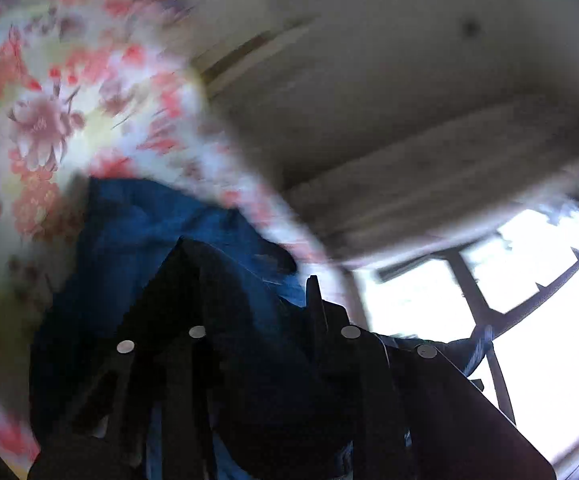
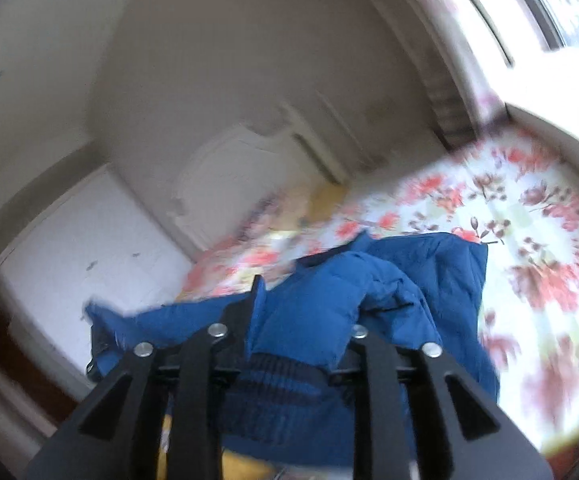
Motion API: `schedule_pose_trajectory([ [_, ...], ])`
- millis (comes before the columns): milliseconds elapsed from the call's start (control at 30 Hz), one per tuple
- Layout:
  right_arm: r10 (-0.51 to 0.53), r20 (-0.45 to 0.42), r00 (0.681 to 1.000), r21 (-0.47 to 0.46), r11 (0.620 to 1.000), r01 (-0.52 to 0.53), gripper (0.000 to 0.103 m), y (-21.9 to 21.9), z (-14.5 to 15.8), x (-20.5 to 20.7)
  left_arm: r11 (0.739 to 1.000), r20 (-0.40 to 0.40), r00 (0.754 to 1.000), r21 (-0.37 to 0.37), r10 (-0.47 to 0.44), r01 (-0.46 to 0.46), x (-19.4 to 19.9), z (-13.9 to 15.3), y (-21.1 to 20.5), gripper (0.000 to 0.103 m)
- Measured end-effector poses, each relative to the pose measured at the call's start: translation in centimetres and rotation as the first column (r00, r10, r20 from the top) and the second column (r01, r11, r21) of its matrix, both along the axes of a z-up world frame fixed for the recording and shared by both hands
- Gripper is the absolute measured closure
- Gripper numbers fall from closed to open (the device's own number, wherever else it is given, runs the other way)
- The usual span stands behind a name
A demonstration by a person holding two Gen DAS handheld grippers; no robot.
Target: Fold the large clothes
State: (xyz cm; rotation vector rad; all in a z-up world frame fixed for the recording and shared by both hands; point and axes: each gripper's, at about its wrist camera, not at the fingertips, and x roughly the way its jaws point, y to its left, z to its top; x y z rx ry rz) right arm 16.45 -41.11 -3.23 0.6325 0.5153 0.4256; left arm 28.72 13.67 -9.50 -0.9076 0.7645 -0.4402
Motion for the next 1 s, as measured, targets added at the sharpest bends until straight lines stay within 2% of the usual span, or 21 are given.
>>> schedule_pose_trajectory([
  [33,-0.007,-0.084,0.996,0.044,0.999,0.011,0.055,-0.7,-1.7,4.2,1.0,-0.091,0.996,0.022,0.02,-0.018,2.3,-1.3,-0.1,0.085],
  [67,-0.016,-0.135,0.991,0.091,0.995,0.029,0.035,-1.2,-3.1,6.4,0.999,-0.178,0.984,0.03,0.027,-0.022,4.3,-2.6,0.0,0.078],
  [100,-0.024,-0.159,0.987,0.174,0.983,0.052,0.026,-2.3,-4.8,8.4,1.0,-0.226,0.974,0.014,0.021,-0.019,5.4,-3.5,0.4,0.074],
  [133,-0.027,-0.135,0.991,0.22,0.974,0.057,0.022,-3.0,-5.6,8.9,1.0,-0.229,0.973,-0.012,0.008,-0.011,6.1,-4.1,0.8,0.064],
  [167,-0.034,-0.1,0.994,0.248,0.967,0.058,0.021,-3.6,-6.2,9.4,1.0,-0.213,0.977,-0.025,-0.005,0.0,6.4,-4.3,1.1,0.044],
  [233,-0.051,-0.054,0.997,0.23,0.971,0.062,0.021,-4.7,-6.9,9.8,0.999,-0.138,0.989,-0.02,-0.046,0.043,7.2,-3.4,1.8,0.023],
  [333,-0.074,-0.076,0.994,0.104,0.991,0.081,0.021,-5.7,-7.2,10.4,0.997,-0.043,0.996,-0.011,-0.075,0.075,7.8,-0.8,3.3,0.023],
  [433,-0.067,-0.11,0.992,-0.062,0.996,0.061,0.021,-5.6,-7.6,11.5,0.985,0.027,0.999,0.17,-0.025,0.02,7.8,1.5,4.1,0.015],
  [533,-0.028,-0.133,0.991,-0.162,0.987,0.006,0.021,-5.0,-8.2,12.4,0.953,0.013,0.993,0.282,-0.119,0.111,8.8,1.1,2.7,0.015],
  [600,0.001,-0.149,0.989,-0.21,0.977,-0.033,0.021,-4.5,-8.6,13.6,0.92,-0.034,0.982,0.346,-0.186,0.186,9.7,-0.3,1.4,0.015],
  [700,0.032,-0.186,0.982,-0.293,0.952,-0.086,0.022,-3.8,-9.5,15.6,0.879,-0.095,0.959,0.384,-0.266,0.282,10.6,-2.6,-0.5,0.015],
  [800,0.058,-0.215,0.975,-0.314,0.941,-0.125,0.022,-3.7,-10.4,17.4,0.861,-0.126,0.945,0.391,-0.301,0.326,12.4,-3.9,-1.9,0.015],
  [933,0.081,-0.241,0.967,-0.297,0.943,-0.152,0.022,-3.8,-11.2,18.5,0.854,-0.173,0.932,0.374,-0.319,0.362,14.7,-4.9,-2.7,0.015],
  [1000,0.096,-0.253,0.963,-0.282,0.945,-0.168,0.024,-3.8,-12.0,19.0,0.855,-0.175,0.927,0.359,-0.333,0.375,15.4,-5.3,-3.1,0.022],
])
